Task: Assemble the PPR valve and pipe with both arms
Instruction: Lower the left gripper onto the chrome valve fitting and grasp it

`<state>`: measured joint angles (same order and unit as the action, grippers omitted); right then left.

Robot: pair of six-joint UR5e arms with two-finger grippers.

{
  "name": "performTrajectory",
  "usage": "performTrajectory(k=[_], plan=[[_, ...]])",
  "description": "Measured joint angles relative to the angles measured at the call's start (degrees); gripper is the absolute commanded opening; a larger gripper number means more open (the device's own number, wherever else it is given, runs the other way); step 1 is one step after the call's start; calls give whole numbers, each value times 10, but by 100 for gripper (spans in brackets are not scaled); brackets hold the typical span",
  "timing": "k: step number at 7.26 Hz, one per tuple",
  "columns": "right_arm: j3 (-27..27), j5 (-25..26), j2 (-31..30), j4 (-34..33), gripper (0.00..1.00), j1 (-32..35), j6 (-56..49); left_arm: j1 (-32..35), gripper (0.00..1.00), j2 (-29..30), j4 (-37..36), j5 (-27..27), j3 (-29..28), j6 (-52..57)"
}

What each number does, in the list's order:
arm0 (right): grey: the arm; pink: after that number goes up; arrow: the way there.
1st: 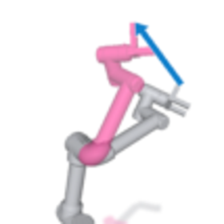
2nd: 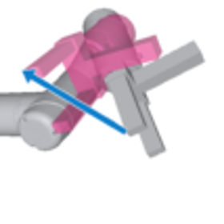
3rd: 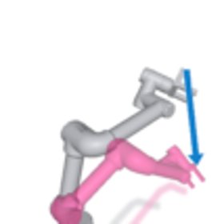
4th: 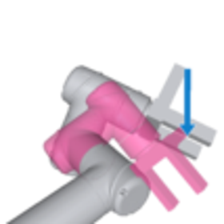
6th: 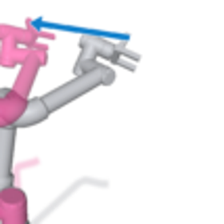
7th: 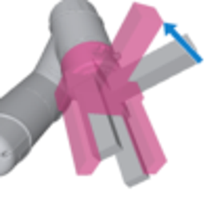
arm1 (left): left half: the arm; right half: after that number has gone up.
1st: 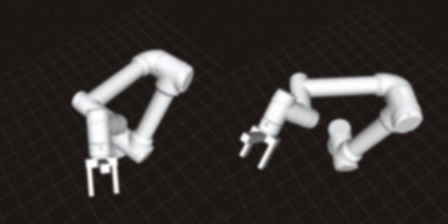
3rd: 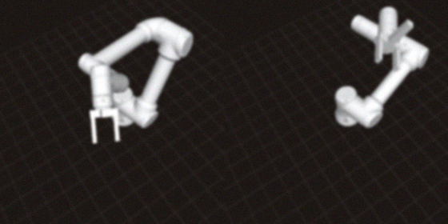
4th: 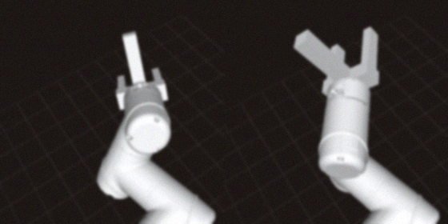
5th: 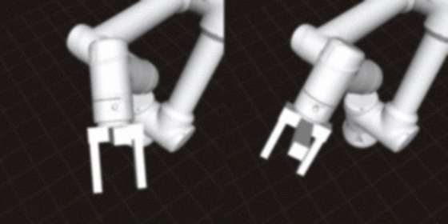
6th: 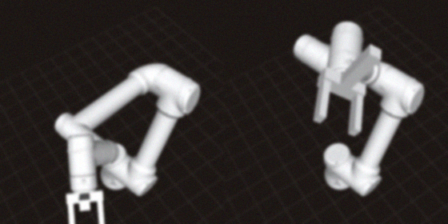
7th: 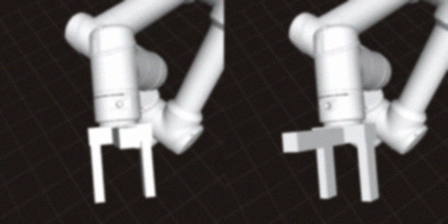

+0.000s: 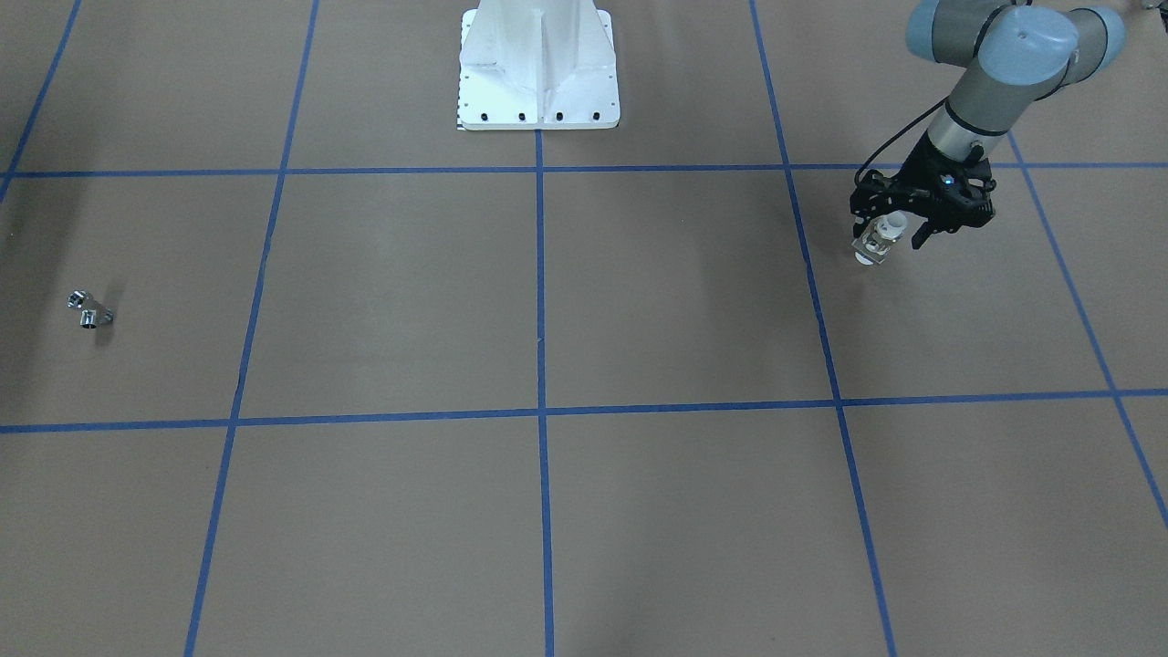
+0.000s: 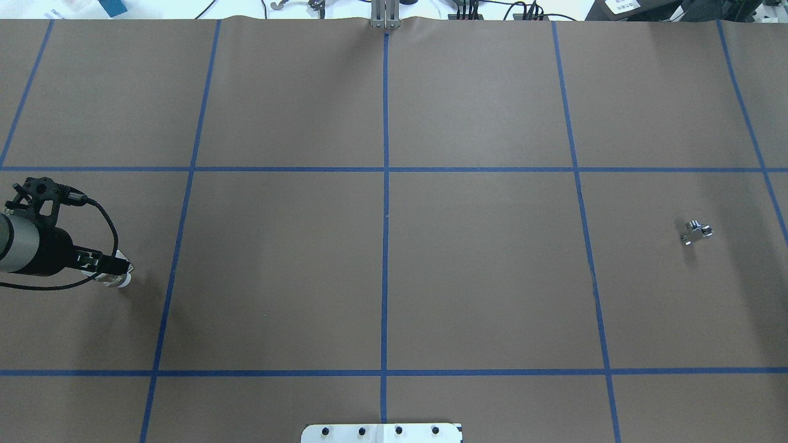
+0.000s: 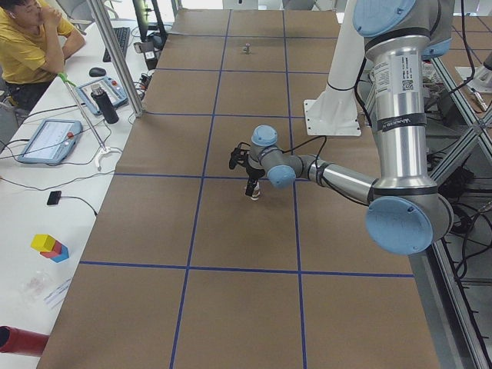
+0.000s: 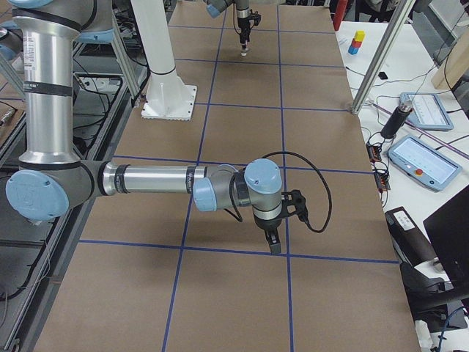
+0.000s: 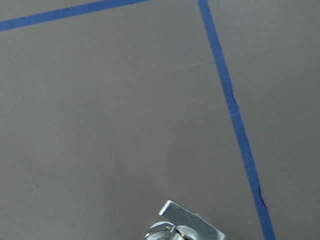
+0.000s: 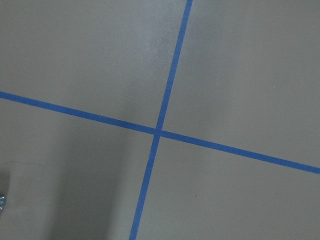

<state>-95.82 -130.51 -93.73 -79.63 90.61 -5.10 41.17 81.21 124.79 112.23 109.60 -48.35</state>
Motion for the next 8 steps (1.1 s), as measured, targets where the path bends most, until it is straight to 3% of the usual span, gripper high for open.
performTrajectory(k=[2, 3, 4, 5, 8], plan=[[1, 0, 0, 0, 100, 0, 0, 0, 42, -2, 0, -1, 0, 0], [1, 0, 0, 0, 100, 0, 0, -1, 42, -2, 0, -2, 0, 0], [0, 0, 0, 0, 100, 0, 0, -2, 34, -4, 0, -2, 1, 1], [0, 0, 1, 0, 100, 0, 0, -4, 3, -8, 0, -2, 2, 1], [0, 0, 2, 0, 100, 0, 0, -5, 0, -9, -1, 0, 14, 0]])
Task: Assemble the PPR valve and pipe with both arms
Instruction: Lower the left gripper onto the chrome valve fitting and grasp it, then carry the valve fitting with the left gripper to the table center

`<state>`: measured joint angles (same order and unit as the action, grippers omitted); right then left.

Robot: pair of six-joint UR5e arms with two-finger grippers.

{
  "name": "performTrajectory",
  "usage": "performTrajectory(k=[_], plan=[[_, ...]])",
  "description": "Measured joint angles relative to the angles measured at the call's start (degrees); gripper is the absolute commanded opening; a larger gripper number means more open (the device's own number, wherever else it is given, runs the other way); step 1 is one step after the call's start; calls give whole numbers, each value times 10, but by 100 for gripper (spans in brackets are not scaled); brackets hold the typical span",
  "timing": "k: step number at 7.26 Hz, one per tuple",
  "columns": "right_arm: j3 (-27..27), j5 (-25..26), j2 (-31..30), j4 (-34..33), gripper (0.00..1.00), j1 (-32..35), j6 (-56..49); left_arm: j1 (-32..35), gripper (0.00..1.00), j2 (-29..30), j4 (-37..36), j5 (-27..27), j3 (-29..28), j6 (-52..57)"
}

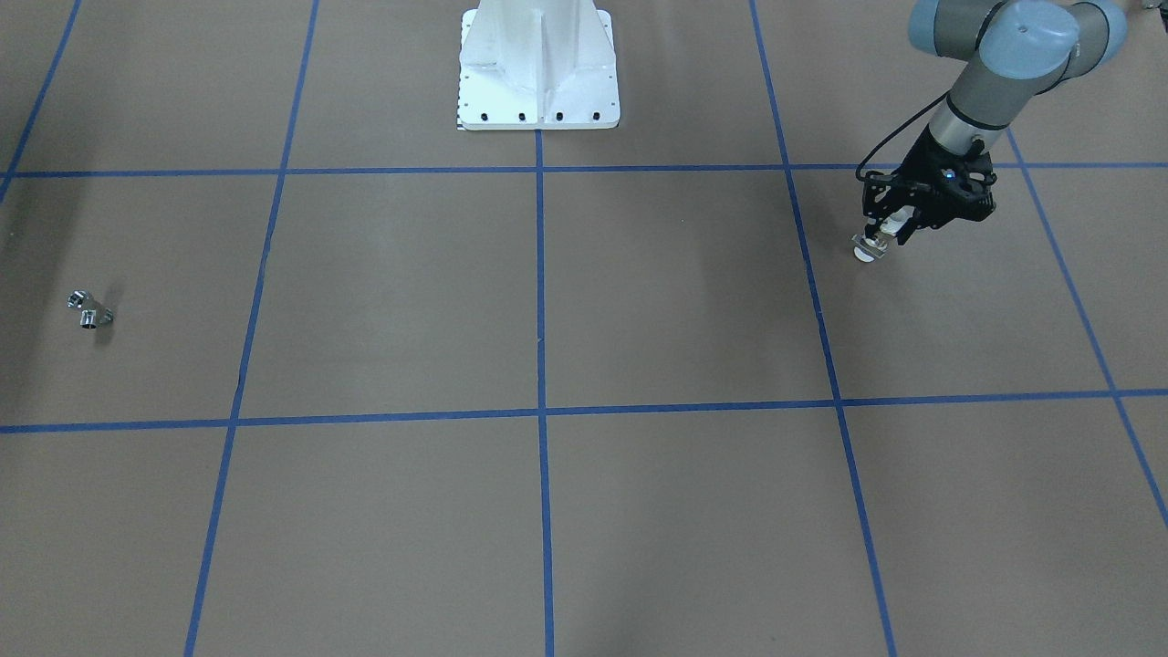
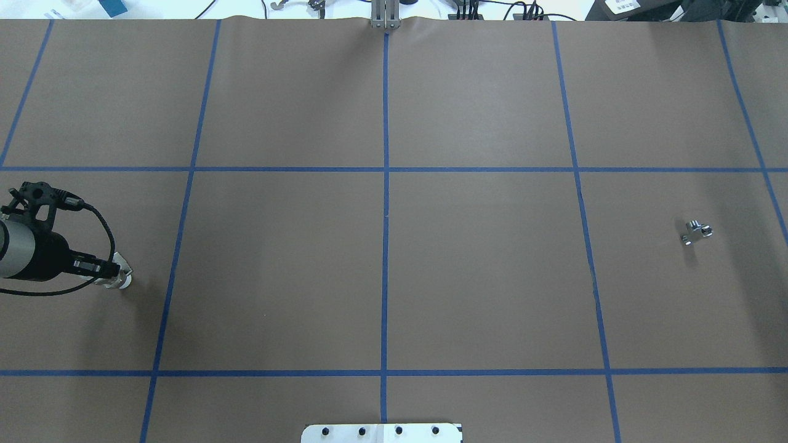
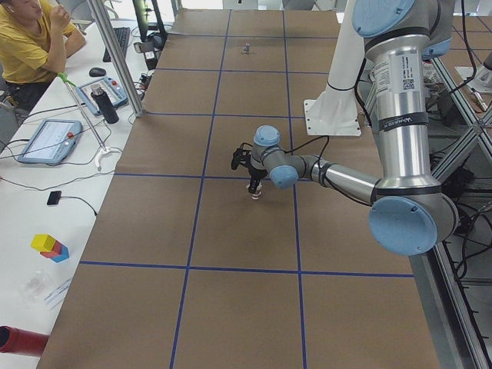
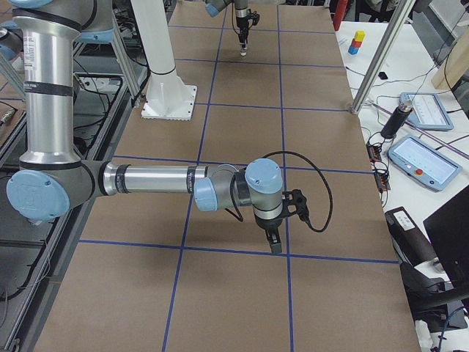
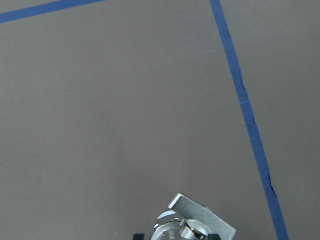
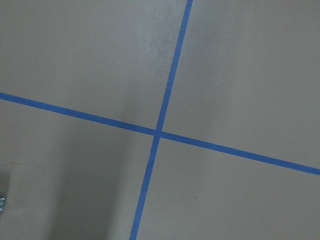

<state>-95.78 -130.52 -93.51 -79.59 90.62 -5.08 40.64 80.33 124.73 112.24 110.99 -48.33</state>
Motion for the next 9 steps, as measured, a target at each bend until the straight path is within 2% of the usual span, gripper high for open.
performTrajectory(k=[2, 3, 7, 9], plan=[[0, -1, 1, 0, 100, 0, 3, 3, 0, 21, -32, 5, 10, -1], [1, -1, 1, 0, 100, 0, 4, 5, 0, 62, -87, 5, 16, -1], [1, -1, 1, 0, 100, 0, 5, 1, 0, 322, -364, 4, 1, -13], [1, -1, 1, 0, 100, 0, 5, -22, 0, 427, -408, 3, -57, -63]])
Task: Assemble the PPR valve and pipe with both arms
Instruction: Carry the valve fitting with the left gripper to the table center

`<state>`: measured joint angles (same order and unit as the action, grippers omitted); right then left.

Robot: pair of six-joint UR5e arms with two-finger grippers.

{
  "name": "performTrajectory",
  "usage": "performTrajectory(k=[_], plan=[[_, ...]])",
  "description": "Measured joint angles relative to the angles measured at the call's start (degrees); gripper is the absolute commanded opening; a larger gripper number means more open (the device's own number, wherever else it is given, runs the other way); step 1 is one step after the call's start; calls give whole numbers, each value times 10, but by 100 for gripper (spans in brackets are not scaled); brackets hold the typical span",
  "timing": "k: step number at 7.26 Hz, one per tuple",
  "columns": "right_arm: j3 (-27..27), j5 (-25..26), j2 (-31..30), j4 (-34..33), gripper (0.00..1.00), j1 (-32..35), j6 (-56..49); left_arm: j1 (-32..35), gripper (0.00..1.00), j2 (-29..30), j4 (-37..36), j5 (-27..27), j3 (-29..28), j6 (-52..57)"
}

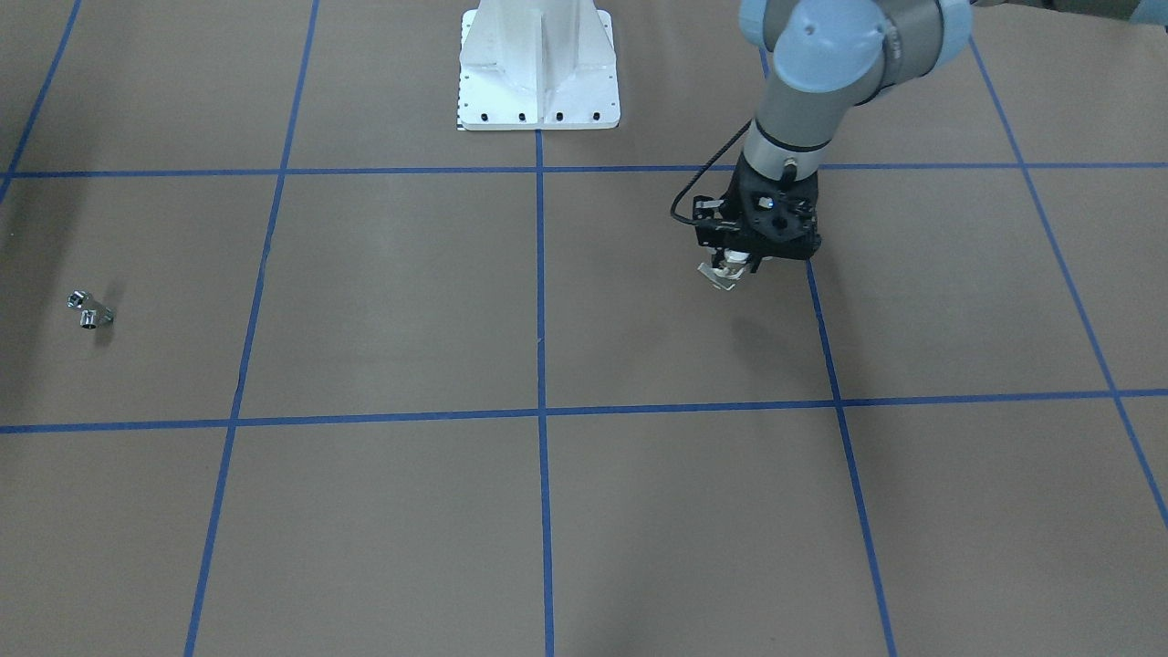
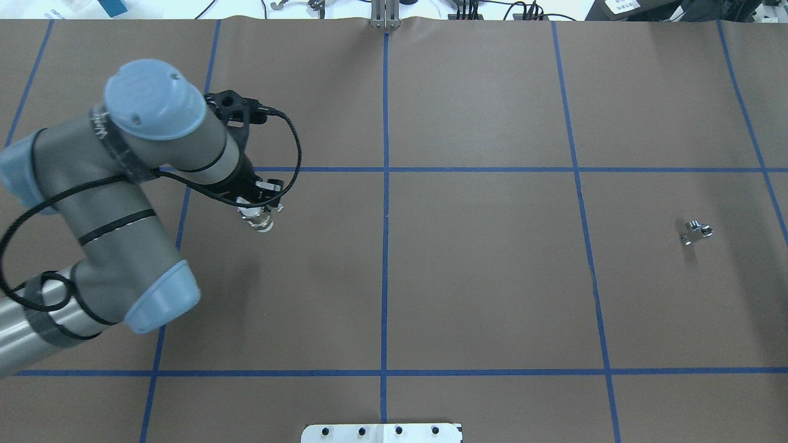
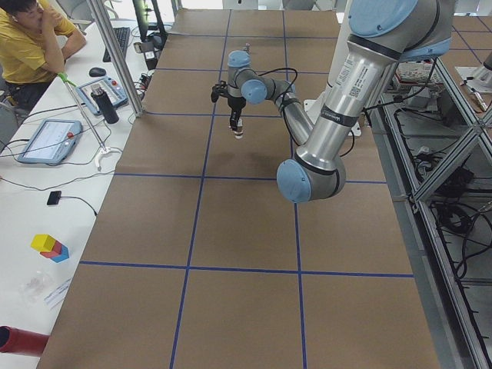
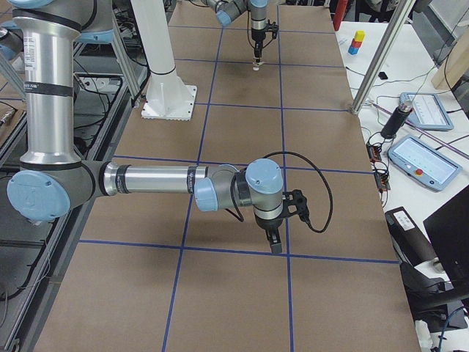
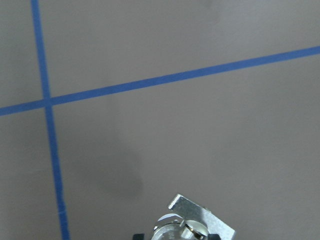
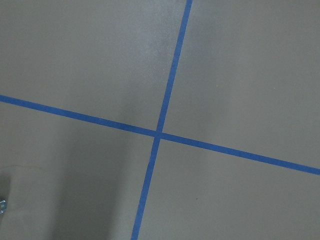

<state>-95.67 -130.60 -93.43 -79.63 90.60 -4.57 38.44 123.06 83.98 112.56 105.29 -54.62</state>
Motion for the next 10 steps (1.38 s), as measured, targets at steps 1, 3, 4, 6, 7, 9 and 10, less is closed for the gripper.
performTrajectory(k=[1, 3, 4, 6, 7, 9, 10], plan=[[1, 0, 0, 0, 100, 0, 0, -15, 0, 57, -4, -3, -45, -31], [2, -1, 0, 0, 100, -1, 0, -41, 0, 160, 2, -22, -152, -75], [2, -2, 0, 0, 100, -1, 0, -47, 0, 195, 15, -27, -200, -83], [2, -4, 0, 0, 100, -1, 0, -51, 0, 241, 60, -29, -290, -87], [2, -5, 0, 0, 100, -1, 0, -53, 7, 252, 79, -30, -319, -86], [2, -5, 0, 0, 100, -1, 0, -56, 12, 257, 92, -30, -336, -84], [2, -5, 0, 0, 100, -1, 0, -56, 13, 257, 93, -30, -337, -84]])
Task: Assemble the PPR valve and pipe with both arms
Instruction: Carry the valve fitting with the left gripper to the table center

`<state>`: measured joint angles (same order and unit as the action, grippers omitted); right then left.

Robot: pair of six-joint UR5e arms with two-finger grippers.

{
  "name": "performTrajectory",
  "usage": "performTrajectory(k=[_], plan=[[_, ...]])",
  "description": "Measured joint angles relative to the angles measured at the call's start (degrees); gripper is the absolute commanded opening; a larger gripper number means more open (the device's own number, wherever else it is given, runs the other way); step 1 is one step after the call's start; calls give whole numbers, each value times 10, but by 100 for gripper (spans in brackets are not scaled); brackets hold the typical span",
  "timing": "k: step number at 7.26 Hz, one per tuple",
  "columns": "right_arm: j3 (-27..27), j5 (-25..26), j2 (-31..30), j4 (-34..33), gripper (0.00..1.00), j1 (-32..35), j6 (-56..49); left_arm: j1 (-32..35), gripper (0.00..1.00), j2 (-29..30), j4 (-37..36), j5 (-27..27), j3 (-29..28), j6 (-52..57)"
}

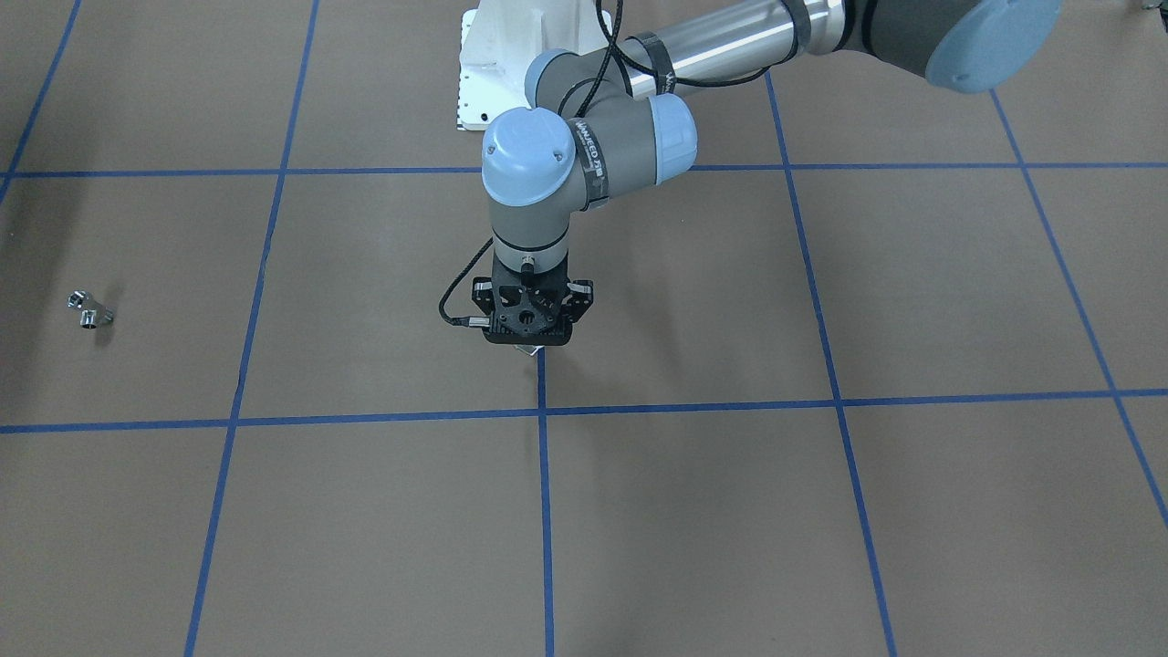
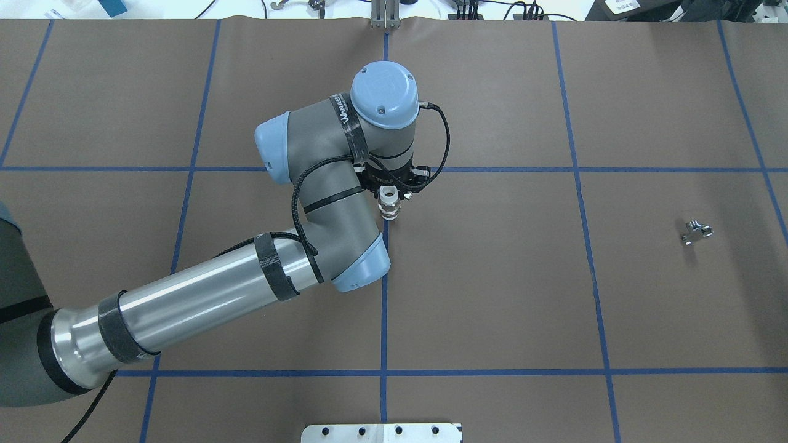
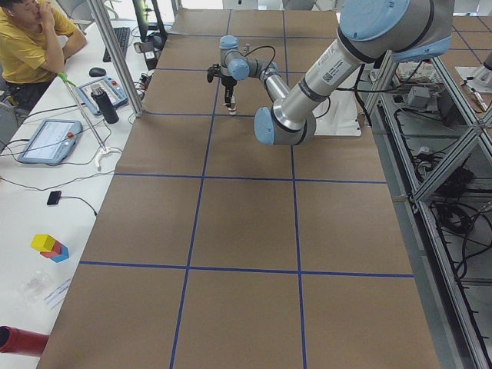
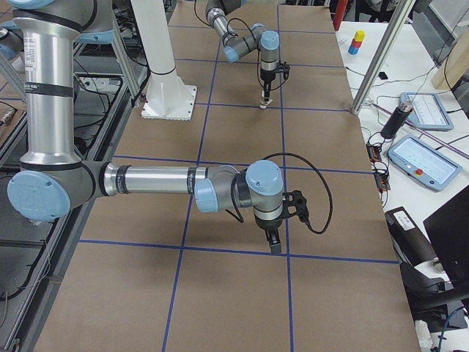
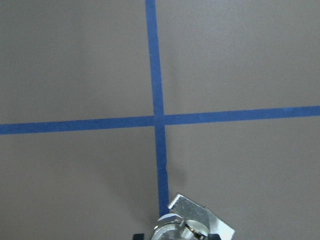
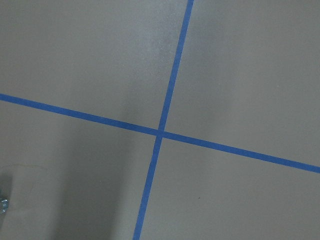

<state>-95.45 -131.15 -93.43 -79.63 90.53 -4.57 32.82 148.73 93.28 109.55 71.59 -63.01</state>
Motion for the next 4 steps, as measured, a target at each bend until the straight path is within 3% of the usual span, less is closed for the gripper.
performTrajectory(k=[1, 2, 3, 4], plan=[[0, 0, 0, 0, 100, 0, 0, 0, 14, -1, 0, 0, 0, 0], [0, 0, 0, 0, 100, 0, 0, 0, 21, -3, 1, 0, 0, 1], [0, 0, 0, 0, 100, 0, 0, 0, 60, -5, 1, 0, 0, 1], [0, 0, 0, 0, 100, 0, 0, 0, 90, -6, 1, 0, 0, 2]])
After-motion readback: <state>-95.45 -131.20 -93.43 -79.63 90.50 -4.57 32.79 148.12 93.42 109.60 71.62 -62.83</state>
